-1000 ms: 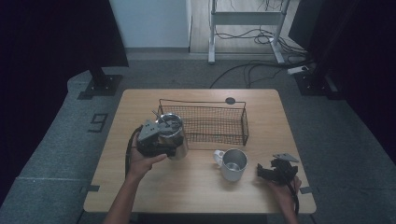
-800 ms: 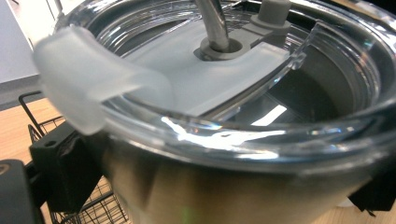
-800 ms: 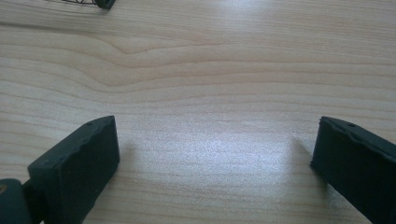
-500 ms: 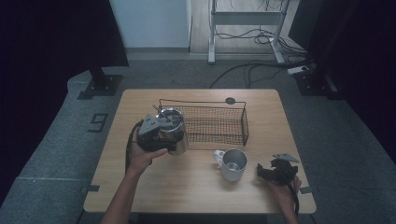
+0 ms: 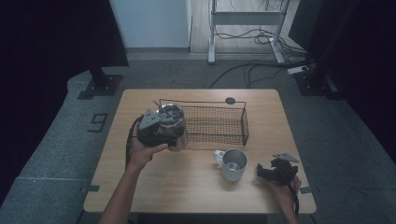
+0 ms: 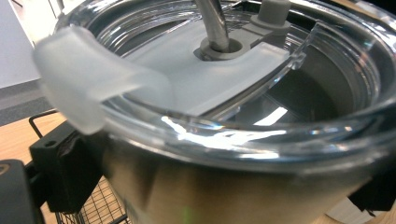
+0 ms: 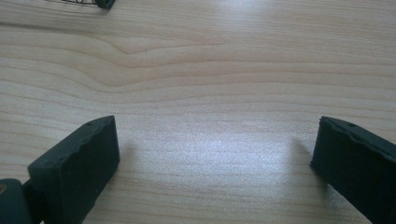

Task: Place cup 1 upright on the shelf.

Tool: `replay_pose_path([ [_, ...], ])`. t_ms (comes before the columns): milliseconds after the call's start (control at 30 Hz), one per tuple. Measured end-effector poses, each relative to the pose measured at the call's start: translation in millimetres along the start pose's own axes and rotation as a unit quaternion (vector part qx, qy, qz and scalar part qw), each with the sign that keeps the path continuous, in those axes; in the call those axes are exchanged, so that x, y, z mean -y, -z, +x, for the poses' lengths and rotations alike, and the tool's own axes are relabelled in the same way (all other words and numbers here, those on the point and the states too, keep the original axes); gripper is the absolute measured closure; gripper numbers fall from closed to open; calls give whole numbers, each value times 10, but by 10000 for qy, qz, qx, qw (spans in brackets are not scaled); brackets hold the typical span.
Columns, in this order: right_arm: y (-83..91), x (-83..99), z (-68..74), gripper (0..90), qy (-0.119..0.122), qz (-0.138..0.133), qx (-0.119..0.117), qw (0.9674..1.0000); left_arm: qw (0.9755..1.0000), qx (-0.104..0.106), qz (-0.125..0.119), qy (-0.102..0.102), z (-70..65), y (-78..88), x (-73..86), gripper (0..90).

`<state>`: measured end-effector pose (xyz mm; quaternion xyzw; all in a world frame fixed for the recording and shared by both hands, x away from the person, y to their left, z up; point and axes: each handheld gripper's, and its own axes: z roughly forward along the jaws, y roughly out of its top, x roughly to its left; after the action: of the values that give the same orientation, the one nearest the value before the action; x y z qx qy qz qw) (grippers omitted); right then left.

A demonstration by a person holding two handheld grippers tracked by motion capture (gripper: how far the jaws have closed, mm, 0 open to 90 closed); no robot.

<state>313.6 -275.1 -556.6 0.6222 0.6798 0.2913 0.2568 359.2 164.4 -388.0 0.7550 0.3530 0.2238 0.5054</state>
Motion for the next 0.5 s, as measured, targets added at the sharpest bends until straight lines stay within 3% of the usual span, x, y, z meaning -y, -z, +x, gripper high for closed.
replay_pose_path([
  [500,2,-1,-1,4,6,12,-5,10000,9999,-94,44,28,66,-66,-49,42],
])
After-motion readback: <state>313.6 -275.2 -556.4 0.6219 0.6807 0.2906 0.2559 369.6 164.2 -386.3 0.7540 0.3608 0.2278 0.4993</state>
